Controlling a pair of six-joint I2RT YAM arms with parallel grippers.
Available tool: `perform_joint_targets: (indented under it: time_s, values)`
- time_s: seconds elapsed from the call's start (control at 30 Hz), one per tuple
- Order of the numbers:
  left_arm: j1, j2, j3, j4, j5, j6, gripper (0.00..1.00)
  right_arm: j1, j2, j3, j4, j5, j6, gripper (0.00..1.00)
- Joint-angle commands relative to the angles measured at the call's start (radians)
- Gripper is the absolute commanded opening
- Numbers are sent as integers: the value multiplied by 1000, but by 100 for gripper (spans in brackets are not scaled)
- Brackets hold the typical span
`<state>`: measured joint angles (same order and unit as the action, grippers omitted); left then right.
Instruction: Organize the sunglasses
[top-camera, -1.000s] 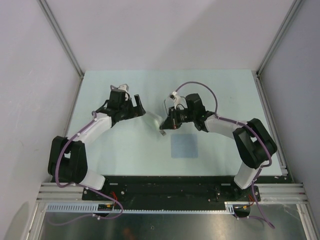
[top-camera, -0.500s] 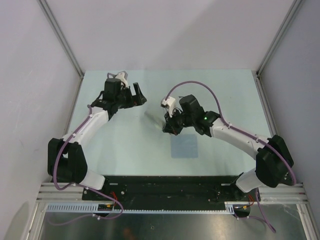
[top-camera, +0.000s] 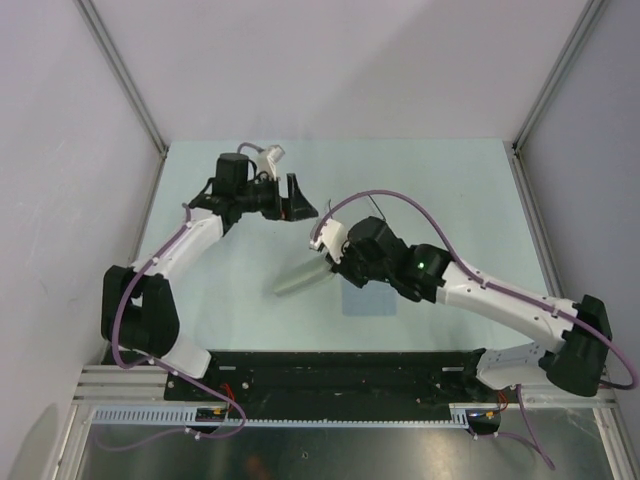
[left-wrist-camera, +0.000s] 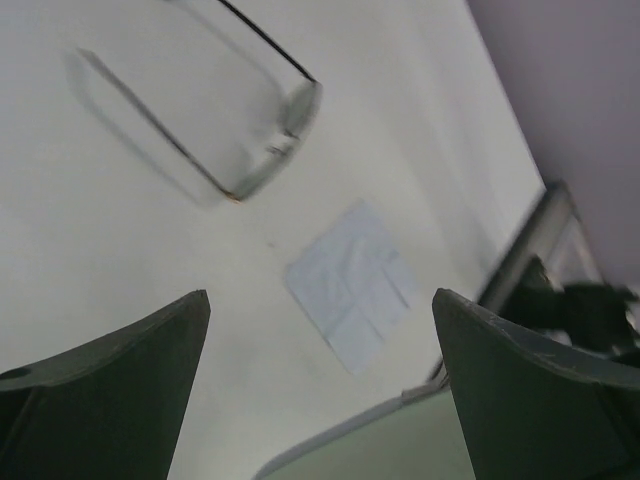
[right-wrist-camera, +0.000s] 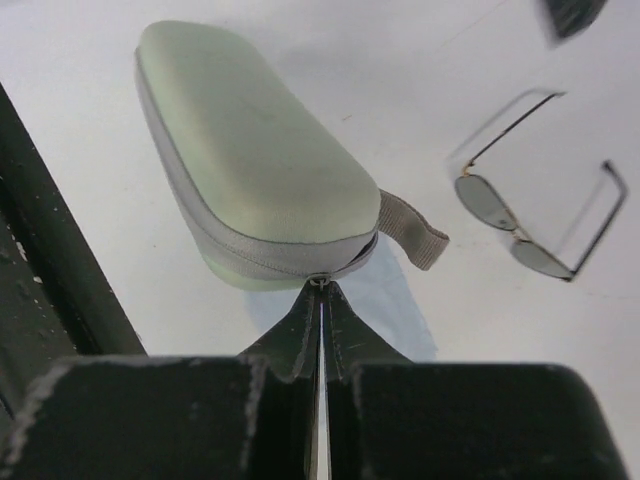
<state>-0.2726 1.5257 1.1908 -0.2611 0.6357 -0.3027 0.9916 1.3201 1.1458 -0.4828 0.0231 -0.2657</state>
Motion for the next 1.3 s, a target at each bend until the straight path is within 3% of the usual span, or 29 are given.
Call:
perform_joint_targets:
  time_s: [0.0,0.27,0.57,0.8,1.27]
  values:
    - [-36,4,-42,51,332,44,100,76,-102,60,6,211,-107,0]
    - [-42,-58,33,85,544,2,100,143,-179,58,108,399,-306,0]
    - [-71,-94,171,99,751,51,100,168,-243,58,251,403,-521,0]
    - [-79,-119,142,100,728,45,100,163,-254,58,360,402,-584,0]
    - [-162,-162,93,102,875,89,100,145,-282,58,446,367,-641,0]
